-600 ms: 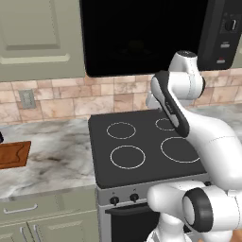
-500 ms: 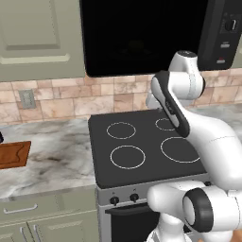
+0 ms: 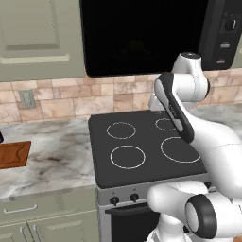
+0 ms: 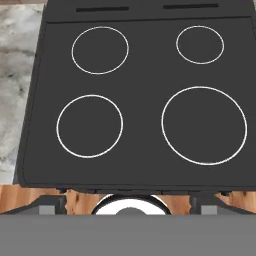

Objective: Retrieve the reheated potato from the microwave, then place the potato, cheese, and condiment on the cutting board.

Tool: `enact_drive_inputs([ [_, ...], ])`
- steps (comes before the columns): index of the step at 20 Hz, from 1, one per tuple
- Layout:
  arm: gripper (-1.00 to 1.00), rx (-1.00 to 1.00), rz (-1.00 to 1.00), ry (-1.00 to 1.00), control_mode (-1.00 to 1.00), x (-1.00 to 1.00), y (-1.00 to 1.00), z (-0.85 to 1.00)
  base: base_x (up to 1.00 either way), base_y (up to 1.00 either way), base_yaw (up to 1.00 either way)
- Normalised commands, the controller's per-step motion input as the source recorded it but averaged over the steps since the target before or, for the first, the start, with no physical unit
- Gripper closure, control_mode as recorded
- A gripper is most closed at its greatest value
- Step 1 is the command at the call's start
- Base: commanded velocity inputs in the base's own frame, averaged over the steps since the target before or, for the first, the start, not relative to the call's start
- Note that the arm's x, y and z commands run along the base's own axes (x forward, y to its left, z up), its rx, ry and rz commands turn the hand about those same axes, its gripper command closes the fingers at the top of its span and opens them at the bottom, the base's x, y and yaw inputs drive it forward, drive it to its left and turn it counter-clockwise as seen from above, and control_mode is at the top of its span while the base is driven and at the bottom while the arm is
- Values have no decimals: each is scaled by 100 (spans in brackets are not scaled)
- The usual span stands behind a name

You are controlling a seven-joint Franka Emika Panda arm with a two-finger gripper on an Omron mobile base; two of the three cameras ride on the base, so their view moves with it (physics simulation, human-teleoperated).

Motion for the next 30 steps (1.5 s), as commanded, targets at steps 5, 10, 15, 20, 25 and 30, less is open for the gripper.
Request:
enact_drive_inputs([
  [5,-100,5,-6,-12,-100,-24,-19,11,0,0,0],
  [10,-100,0,-3,-27,-100,-8,-20,23,0,0,0],
  [15,-100,0,2,-33,-100,-5,-24,36,0,0,0],
  [20,-100,-1,3,-22,-100,-11,-29,45,0,0,0],
  [25,-100,-6,0,-12,-100,-10,-33,47,0,0,0],
  [30,-100,-12,0,-5,-100,-3,-34,46,0,0,0],
])
